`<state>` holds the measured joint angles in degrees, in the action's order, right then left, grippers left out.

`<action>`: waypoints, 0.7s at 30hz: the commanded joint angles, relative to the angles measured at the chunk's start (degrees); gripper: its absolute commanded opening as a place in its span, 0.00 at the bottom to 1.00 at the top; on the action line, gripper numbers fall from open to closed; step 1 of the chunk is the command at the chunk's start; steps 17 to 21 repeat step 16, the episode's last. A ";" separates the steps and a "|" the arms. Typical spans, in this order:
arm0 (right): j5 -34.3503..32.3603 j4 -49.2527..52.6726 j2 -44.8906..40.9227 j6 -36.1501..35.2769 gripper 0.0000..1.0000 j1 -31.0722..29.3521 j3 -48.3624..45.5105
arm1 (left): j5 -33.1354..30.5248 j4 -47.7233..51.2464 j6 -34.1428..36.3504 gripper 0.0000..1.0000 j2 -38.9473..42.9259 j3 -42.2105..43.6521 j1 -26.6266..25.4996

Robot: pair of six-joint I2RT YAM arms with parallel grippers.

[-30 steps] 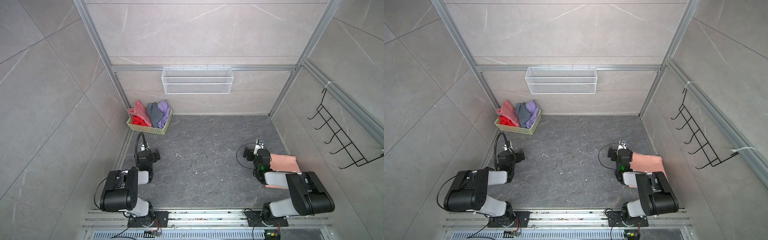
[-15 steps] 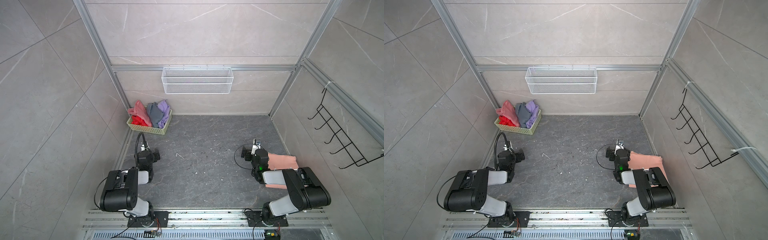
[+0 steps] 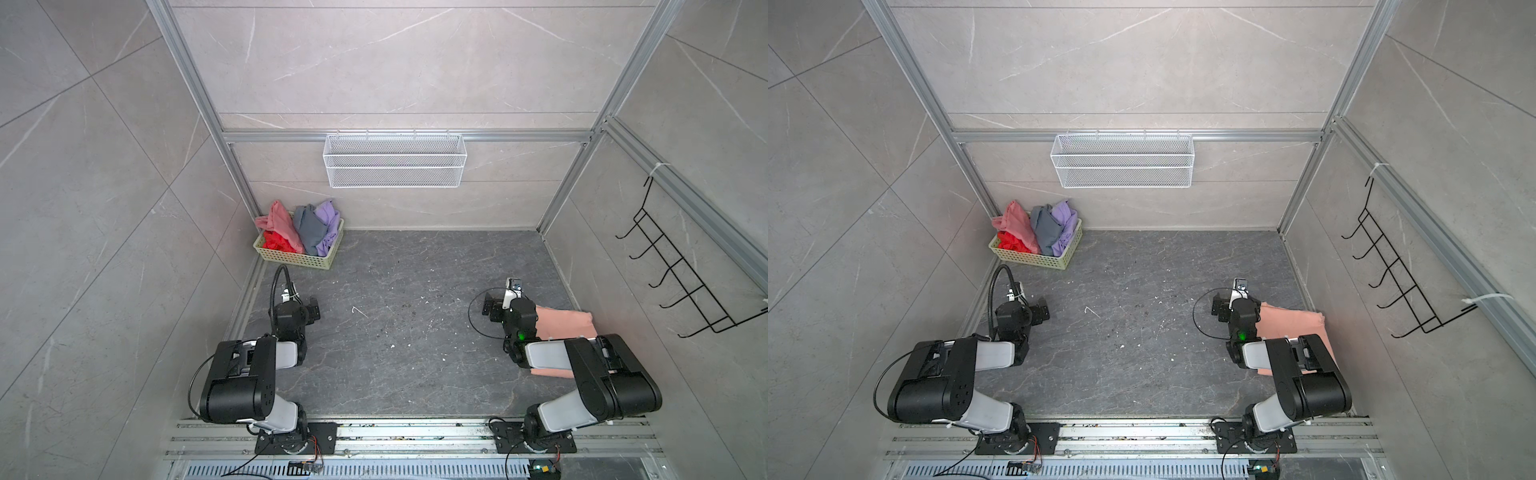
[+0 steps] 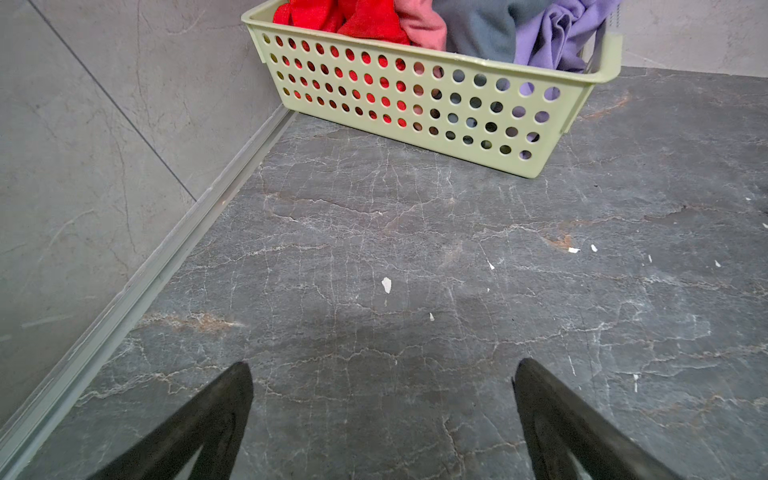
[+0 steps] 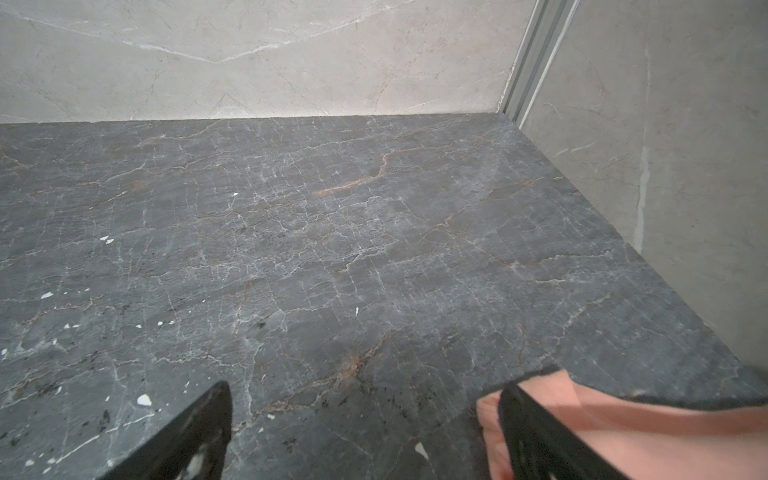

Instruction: Fold and stack the t-shirts

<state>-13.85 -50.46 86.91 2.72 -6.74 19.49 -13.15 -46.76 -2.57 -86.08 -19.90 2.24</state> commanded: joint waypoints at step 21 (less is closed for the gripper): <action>0.22 -0.96 -0.28 -0.86 1.00 -0.30 0.38 | 0.21 -3.07 -0.77 1.00 0.04 0.10 -0.07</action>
